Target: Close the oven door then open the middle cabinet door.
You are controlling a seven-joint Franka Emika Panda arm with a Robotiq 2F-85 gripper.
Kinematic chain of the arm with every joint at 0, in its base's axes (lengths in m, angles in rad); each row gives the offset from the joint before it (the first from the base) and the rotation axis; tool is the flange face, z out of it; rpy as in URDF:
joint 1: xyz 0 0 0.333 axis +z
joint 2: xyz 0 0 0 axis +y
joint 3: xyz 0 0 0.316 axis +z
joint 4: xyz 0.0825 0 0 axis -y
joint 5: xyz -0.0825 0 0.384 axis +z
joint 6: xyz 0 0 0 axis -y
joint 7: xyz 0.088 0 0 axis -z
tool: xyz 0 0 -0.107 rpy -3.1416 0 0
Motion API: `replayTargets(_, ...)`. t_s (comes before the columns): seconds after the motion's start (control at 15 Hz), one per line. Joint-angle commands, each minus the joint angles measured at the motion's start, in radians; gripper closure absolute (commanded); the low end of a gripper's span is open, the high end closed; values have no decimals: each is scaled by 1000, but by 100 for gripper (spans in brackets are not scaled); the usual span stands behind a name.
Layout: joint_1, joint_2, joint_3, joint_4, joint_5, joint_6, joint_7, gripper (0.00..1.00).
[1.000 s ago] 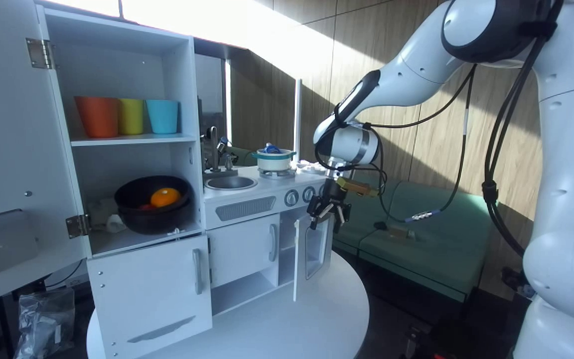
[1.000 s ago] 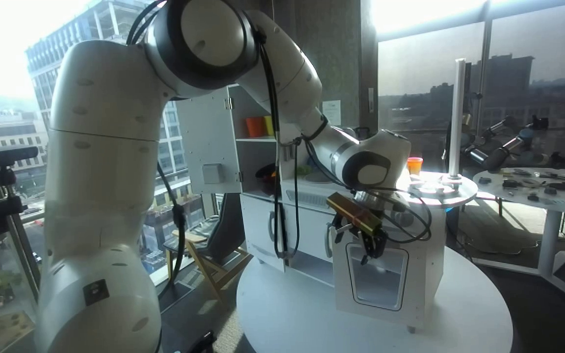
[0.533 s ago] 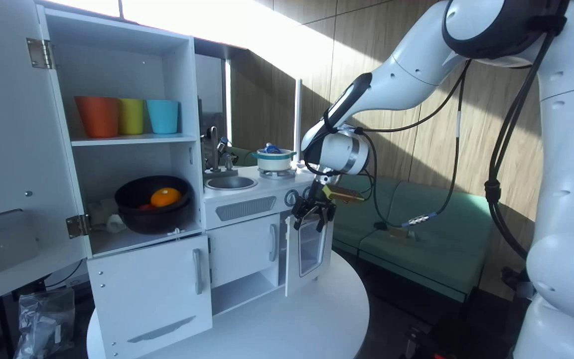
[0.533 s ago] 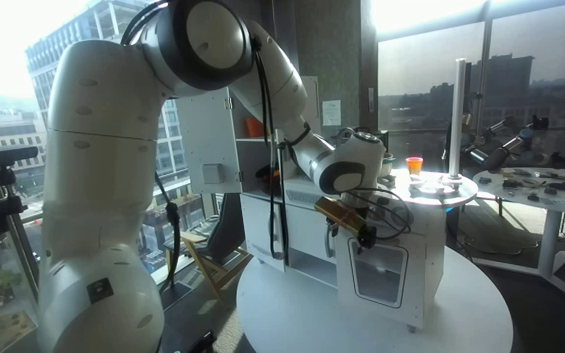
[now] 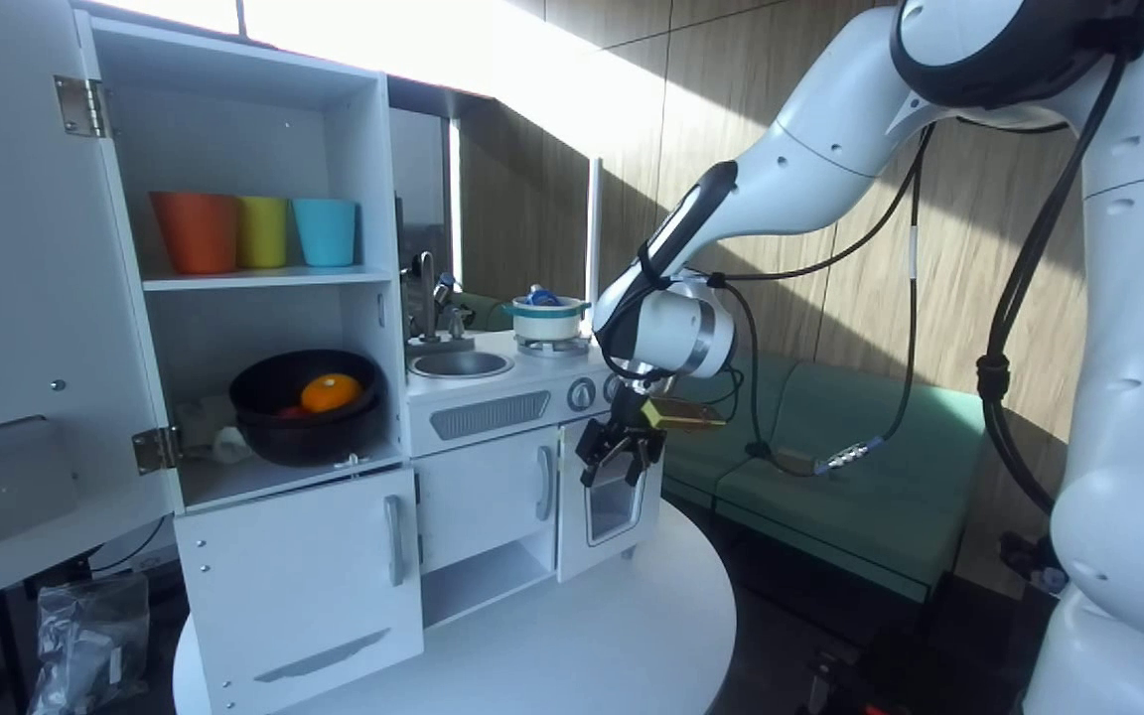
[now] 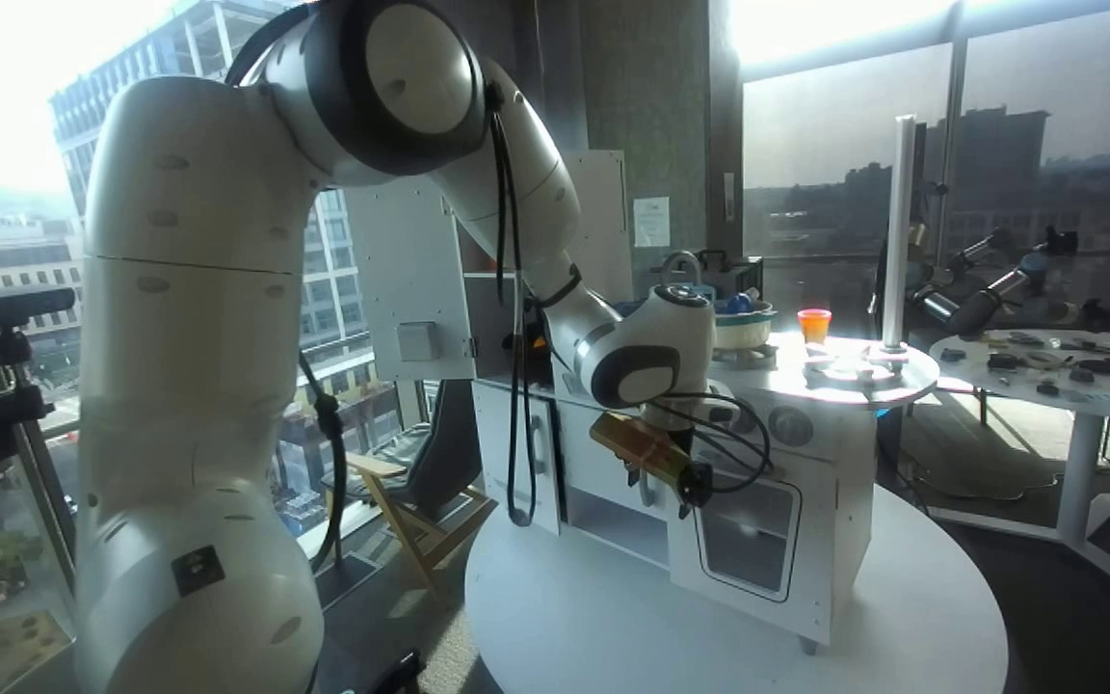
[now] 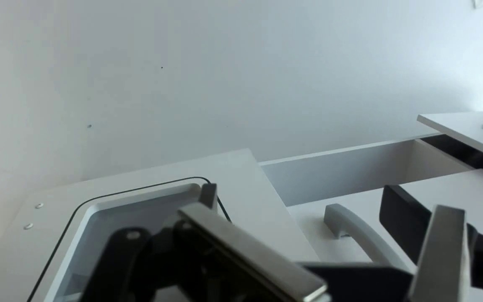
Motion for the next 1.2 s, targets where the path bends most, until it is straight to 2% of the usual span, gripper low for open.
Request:
replayTargets(0.0, -1, -7, 0, -7, -7, -5, 3, 0)
replayTargets(0.07, -1, -11, -2, -11, -8, -6, 3, 0)
replayTargets(0.27, -19, 19, 33, 10, 8, -86, -161, 0)
replayTargets(0.4, 15, 33, 39, -24, -55, -59, -184, 0)
replayTargets(0.53, 39, 34, 56, -72, -106, 7, -215, 0)
replayTargets(0.67, 53, 38, 94, -122, -92, 177, -236, 0)
replayTargets(0.87, 10, 45, 234, -165, 89, 406, -334, 0)
replayTargets(1.0, -49, 57, 360, -161, 216, 537, -410, 0)
replayTargets(1.13, -119, 84, 482, -137, 284, 664, -453, 0)
